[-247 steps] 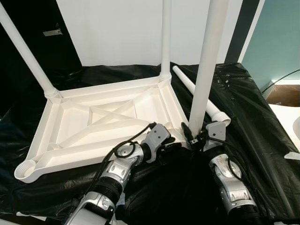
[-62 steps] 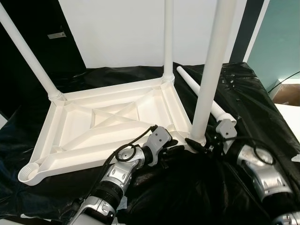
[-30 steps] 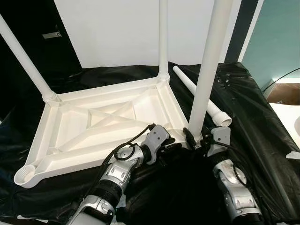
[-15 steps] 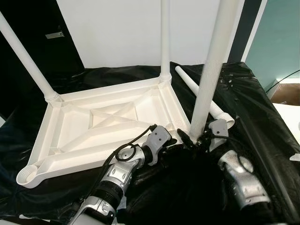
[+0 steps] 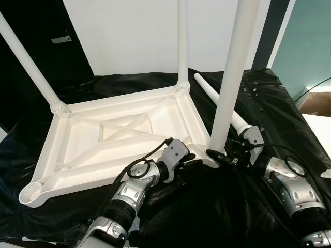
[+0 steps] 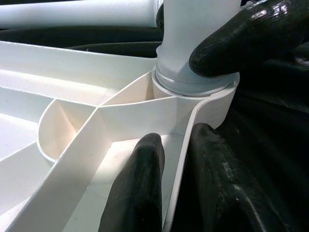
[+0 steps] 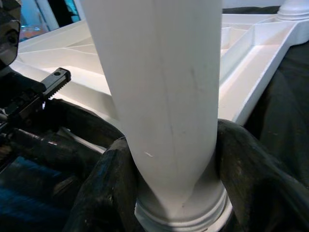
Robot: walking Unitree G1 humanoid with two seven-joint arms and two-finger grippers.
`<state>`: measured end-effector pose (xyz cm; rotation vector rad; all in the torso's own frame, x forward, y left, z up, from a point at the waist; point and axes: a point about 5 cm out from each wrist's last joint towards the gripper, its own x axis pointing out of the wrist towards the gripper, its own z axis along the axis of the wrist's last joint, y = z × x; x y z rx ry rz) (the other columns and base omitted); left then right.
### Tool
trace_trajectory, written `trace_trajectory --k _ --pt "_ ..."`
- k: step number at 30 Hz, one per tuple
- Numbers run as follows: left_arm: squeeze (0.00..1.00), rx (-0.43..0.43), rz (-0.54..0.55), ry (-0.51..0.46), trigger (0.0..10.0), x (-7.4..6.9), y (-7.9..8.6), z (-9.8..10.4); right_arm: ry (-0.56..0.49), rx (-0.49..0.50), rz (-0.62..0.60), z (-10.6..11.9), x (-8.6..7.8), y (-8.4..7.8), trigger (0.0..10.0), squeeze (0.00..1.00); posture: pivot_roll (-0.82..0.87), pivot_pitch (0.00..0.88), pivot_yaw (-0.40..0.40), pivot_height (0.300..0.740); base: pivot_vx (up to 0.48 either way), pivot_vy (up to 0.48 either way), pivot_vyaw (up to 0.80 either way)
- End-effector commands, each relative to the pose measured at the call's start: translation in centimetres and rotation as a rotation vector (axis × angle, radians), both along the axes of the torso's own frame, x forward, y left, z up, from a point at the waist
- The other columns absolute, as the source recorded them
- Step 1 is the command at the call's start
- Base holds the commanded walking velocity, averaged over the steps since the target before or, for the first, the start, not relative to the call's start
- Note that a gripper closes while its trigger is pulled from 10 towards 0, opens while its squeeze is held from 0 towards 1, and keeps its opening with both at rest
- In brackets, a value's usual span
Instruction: Building children table
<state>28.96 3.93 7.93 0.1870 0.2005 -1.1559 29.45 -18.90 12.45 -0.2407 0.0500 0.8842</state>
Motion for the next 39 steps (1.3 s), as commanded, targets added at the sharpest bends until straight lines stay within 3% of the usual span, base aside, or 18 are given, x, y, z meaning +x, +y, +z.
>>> trace_trajectory --k 1,6,7,8,10,12,13,16,22,26,27,28,30,31,35,36,39 --pt "0.0 0.115 -0.015 0.19 10.0 -2.2 1.2 -4.4 0.007 -0.021 0.036 -0.3 0.0 0.2 0.0 0.0 -0.03 0.0 0.059 0.74 0.0 0.0 0.0" --pt "0.0 0.116 -0.015 0.191 10.0 -2.2 1.3 -4.4 0.022 0.009 0.048 -0.6 -0.4 0.6 0.0 0.0 -0.03 0.0 0.059 0.74 0.0 0.0 0.0" --pt "0.0 0.117 -0.015 0.19 10.0 -2.1 1.3 -4.3 -0.023 0.095 -0.049 -1.0 -1.1 2.1 0.0 0.0 -0.03 0.0 0.058 0.74 0.0 0.0 0.0" --pt "0.0 0.117 -0.015 0.189 10.0 -2.1 1.2 -4.3 -0.047 0.127 -0.112 -1.1 -1.2 2.5 0.0 0.0 -0.03 0.0 0.058 0.74 0.0 0.0 0.0" --pt "0.0 0.117 -0.015 0.188 10.0 -2.1 1.2 -4.3 -0.061 0.147 -0.151 -1.1 -1.2 2.7 0.0 0.0 -0.03 0.0 0.058 0.74 0.0 0.0 0.0" --pt "0.0 0.114 -0.016 0.187 10.0 -2.1 1.1 -4.2 -0.116 0.2 -0.389 -1.3 -1.2 2.7 0.0 0.0 -0.03 0.0 0.059 0.74 0.0 0.0 0.0" --pt "0.0 0.114 -0.016 0.187 10.0 -2.1 1.1 -4.2 -0.116 0.2 -0.389 -1.3 -1.2 2.7 0.0 0.0 -0.03 0.0 0.059 0.74 0.0 0.0 0.0" --pt "0.0 0.115 -0.022 0.189 10.0 -2.1 1.1 -4.2 -0.188 0.231 -0.643 -1.0 -1.0 2.2 0.0 0.0 -0.04 0.0 0.069 0.74 0.0 0.0 0.0" --pt "0.0 0.122 -0.031 0.186 10.0 -2.0 1.2 -4.1 -0.244 0.227 -0.781 -0.4 -1.0 1.9 0.0 0.0 -0.04 0.0 0.071 0.74 0.0 0.0 0.0" --pt "0.0 0.121 -0.033 0.183 10.0 -1.9 1.1 -4.0 -0.2 0.236 -0.764 -1.2 -1.4 3.1 0.0 0.0 -0.04 0.0 0.069 0.74 0.0 0.0 0.0" --pt "0.0 0.119 -0.032 0.183 10.0 -1.9 1.0 -4.0 -0.193 0.236 -0.747 -1.2 -1.3 3.3 4.5 0.0 -0.04 0.0 0.068 0.74 0.0 0.0 0.0" --pt "0.0 0.117 -0.031 0.184 10.0 -1.9 1.0 -4.1 -0.177 0.244 -0.696 -1.2 -1.2 3.8 10.0 0.0 -0.04 0.0 0.067 0.74 0.0 0.0 0.0" --pt "0.0 0.117 -0.031 0.184 10.0 -1.9 1.0 -4.1 -0.17 0.248 -0.673 -1.1 -1.2 4.0 10.0 0.0 -0.04 0.0 0.067 0.74 0.0 0.0 0.0" --pt "0.0 0.118 -0.029 0.185 10.0 -1.9 1.1 -4.1 -0.161 0.255 -0.632 -1.1 -1.2 4.3 10.0 1.0 -0.04 0.0 0.065 0.74 0.0 0.0 0.0" --pt "0.0 0.119 -0.023 0.183 10.0 -1.8 1.2 -4.1 -0.156 0.211 -0.475 -1.0 -1.1 4.8 10.0 1.0 -0.04 0.0 0.063 0.74 0.0 0.0 0.0" --pt "0.0 0.119 -0.021 0.182 10.0 -1.8 1.2 -4.0 -0.143 0.175 -0.411 -1.0 -1.0 4.8 10.0 0.0 -0.04 0.0 0.063 0.74 0.0 0.0 0.0" --pt "0.0 0.117 -0.02 0.181 10.0 -1.7 1.2 -4.0 -0.115 0.132 -0.305 -1.0 -0.7 4.5 10.0 0.0 -0.04 0.0 0.059 0.74 0.0 0.0 0.0"
